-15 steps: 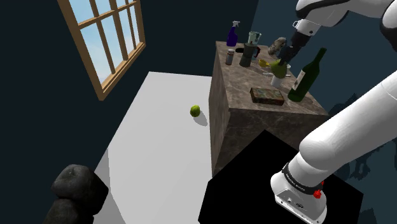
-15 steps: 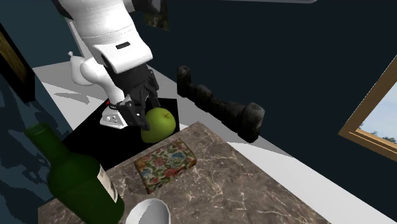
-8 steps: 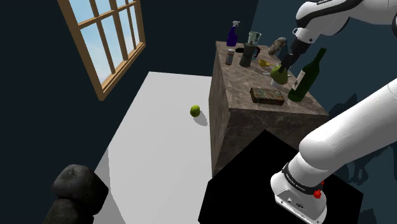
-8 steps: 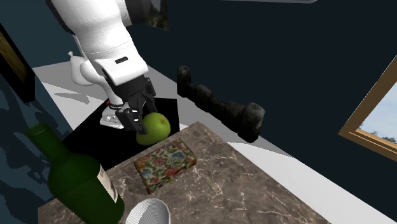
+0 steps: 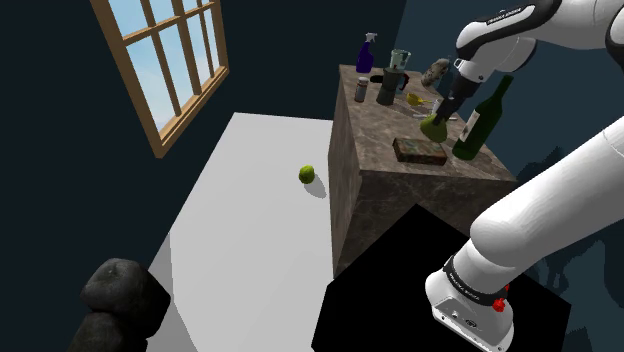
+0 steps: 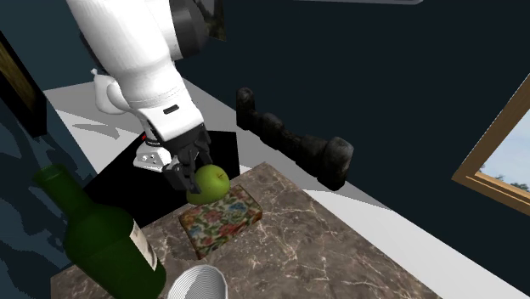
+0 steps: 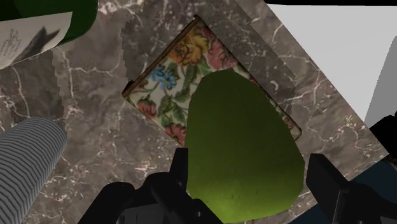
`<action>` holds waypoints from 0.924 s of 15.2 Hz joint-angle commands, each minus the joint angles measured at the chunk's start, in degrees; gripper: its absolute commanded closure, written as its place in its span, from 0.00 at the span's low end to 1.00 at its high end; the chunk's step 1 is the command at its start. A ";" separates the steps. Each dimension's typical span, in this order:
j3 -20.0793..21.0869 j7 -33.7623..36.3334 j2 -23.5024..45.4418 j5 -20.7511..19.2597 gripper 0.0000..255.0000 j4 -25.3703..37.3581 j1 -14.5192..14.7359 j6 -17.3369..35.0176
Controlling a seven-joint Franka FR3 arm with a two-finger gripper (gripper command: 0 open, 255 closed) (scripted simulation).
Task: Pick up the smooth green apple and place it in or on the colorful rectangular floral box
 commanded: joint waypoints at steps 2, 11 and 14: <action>-0.38 -0.92 1.11 0.80 1.00 -1.43 0.12 2.32; -0.68 -1.79 2.17 1.61 1.00 -2.61 0.24 4.31; -0.68 -1.79 2.17 1.61 0.00 -2.61 0.24 4.31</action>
